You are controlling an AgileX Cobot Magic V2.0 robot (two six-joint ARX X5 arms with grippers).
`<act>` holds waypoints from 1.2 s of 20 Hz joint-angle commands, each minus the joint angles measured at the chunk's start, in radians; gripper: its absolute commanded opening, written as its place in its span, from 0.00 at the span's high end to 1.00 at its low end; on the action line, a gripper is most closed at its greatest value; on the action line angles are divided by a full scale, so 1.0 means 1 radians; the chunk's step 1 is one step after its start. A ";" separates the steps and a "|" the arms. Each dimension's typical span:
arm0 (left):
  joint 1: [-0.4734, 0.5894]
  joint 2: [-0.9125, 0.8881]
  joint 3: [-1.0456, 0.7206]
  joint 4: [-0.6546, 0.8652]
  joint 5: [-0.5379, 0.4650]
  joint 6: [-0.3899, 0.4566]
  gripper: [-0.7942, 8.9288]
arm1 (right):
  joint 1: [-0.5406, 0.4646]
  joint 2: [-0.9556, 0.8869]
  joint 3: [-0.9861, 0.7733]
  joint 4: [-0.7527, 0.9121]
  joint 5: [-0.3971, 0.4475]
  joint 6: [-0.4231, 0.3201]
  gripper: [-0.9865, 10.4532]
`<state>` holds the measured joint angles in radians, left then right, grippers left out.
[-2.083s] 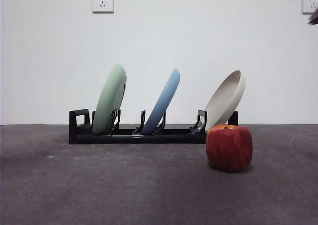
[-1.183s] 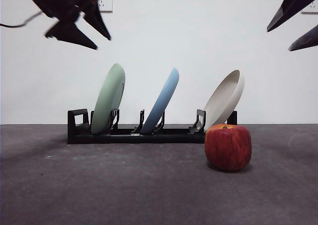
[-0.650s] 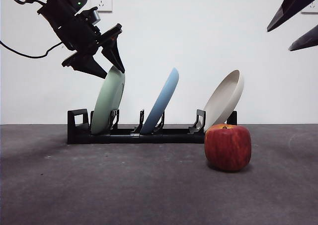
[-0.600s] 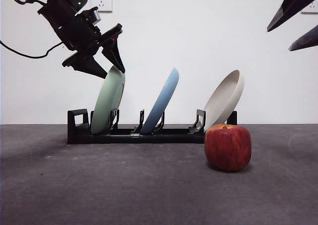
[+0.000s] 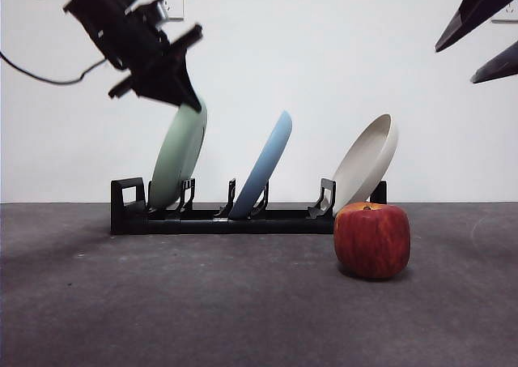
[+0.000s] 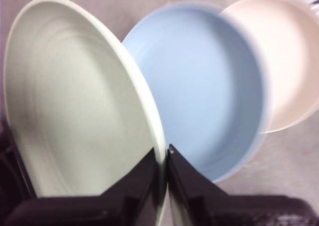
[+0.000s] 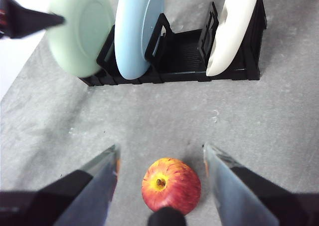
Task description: Take the green plate from the plate rack,put the plate on the table,take the apple from the table,put the apple in the plate
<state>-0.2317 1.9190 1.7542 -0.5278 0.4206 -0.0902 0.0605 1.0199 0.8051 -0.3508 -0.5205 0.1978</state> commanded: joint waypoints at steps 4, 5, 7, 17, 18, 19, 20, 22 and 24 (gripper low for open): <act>-0.008 -0.178 0.002 -0.070 0.104 0.021 0.93 | 0.001 0.002 0.004 0.006 0.003 -0.005 0.67; -0.017 -0.212 0.002 -0.112 0.130 0.040 0.93 | 0.001 0.002 0.004 0.006 0.003 -0.005 0.67; -0.039 -0.281 0.002 -0.215 0.132 0.104 0.93 | 0.000 0.002 0.004 0.006 0.003 -0.005 0.67; -0.397 -0.478 0.000 -0.647 -0.329 0.292 0.93 | 0.000 0.002 0.004 0.013 0.003 -0.008 0.67; -0.451 -0.478 -0.001 -0.666 -0.360 0.277 0.93 | -0.001 0.002 0.004 0.013 0.003 -0.008 0.67; -0.500 -0.478 -0.008 -0.668 -0.393 0.262 0.93 | -0.001 0.001 0.004 0.013 0.003 -0.008 0.67; -0.549 -0.478 -0.023 -0.660 -0.436 0.245 0.93 | -0.001 0.001 0.004 0.013 0.003 -0.008 0.67; -0.642 -0.477 -0.077 -0.621 -0.529 0.209 0.93 | 0.000 0.001 0.004 0.013 0.003 -0.009 0.67; -0.697 -0.477 -0.158 -0.573 -0.581 0.180 0.93 | -0.001 0.001 0.004 0.013 0.003 -0.008 0.67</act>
<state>-0.9245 1.4395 1.6123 -1.1099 -0.1471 0.1177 0.0593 1.0199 0.8051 -0.3439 -0.5205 0.1974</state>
